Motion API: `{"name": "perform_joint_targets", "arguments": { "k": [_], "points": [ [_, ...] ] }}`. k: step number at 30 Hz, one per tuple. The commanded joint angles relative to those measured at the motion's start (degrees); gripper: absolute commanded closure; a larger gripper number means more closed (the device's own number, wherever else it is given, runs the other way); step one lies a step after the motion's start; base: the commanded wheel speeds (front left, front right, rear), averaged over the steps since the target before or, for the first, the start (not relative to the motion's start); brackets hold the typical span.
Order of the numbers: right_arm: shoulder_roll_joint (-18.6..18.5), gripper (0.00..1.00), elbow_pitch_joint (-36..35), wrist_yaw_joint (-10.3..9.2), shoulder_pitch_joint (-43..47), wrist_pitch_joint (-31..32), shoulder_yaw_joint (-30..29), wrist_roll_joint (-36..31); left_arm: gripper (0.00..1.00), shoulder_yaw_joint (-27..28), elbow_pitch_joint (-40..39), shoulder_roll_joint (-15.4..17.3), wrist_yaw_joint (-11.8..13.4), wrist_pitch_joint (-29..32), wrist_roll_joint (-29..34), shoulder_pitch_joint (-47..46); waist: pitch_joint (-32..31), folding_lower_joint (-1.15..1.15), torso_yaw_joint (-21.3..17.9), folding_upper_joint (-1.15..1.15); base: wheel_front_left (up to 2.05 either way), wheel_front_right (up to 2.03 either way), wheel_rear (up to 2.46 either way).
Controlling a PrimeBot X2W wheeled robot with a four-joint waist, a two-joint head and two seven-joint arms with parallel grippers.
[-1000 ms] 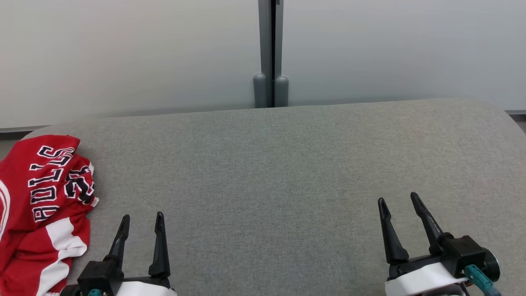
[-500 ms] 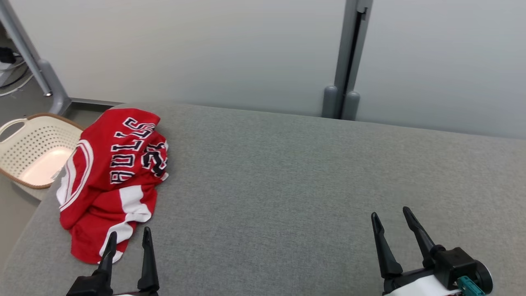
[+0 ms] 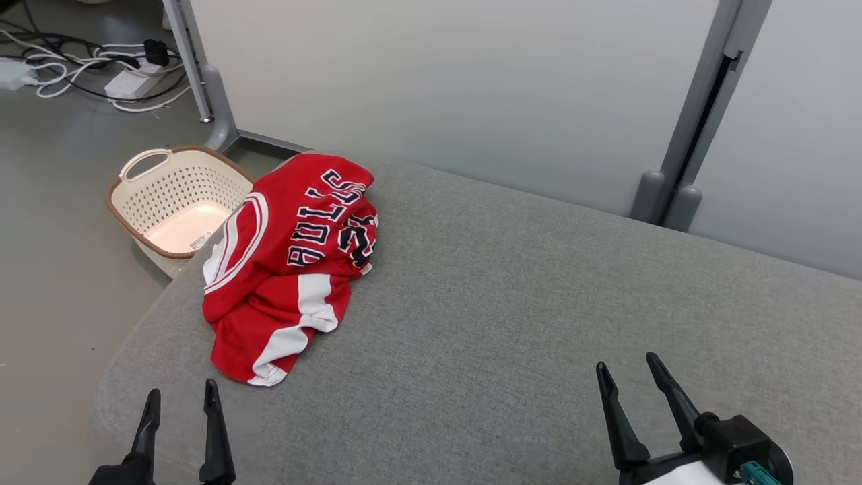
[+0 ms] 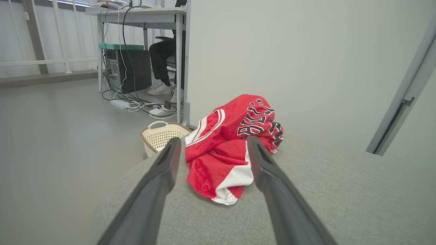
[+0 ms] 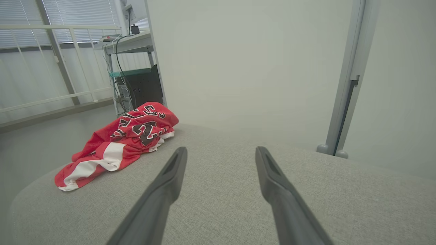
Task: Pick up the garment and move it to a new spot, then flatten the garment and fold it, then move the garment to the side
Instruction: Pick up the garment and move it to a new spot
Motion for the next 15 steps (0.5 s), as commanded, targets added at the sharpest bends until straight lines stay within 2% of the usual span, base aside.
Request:
{"name": "perform_joint_targets", "arguments": {
  "k": [1,6,11,15],
  "points": [
    [-0.2,0.0,0.2,-0.02,0.5,-0.3,0.1,0.1,0.0,0.9,-0.5,0.2,0.3,0.0,0.5,-0.2,0.2,0.0,1.0,0.0,0.0,0.0,0.0],
    [-0.2,0.0,0.2,-0.02,0.4,-0.3,0.0,-0.4,0.0,2.2,-1.2,0.2,-0.1,0.0,0.9,-1.8,1.3,0.0,1.2,0.0,0.0,0.0,0.0],
    [-0.1,0.0,0.4,-0.02,-1.1,-0.3,-1.0,-2.8,0.0,2.4,-0.1,0.2,-3.7,0.0,2.4,-9.0,5.7,0.0,1.5,0.0,0.0,0.0,0.0],
    [-0.7,0.0,0.0,-0.02,-2.8,-0.3,-2.2,-5.2,0.0,2.8,5.8,0.4,-7.1,0.0,3.2,-20.1,10.8,0.0,1.0,0.0,0.0,0.0,0.0]
  ]
}}
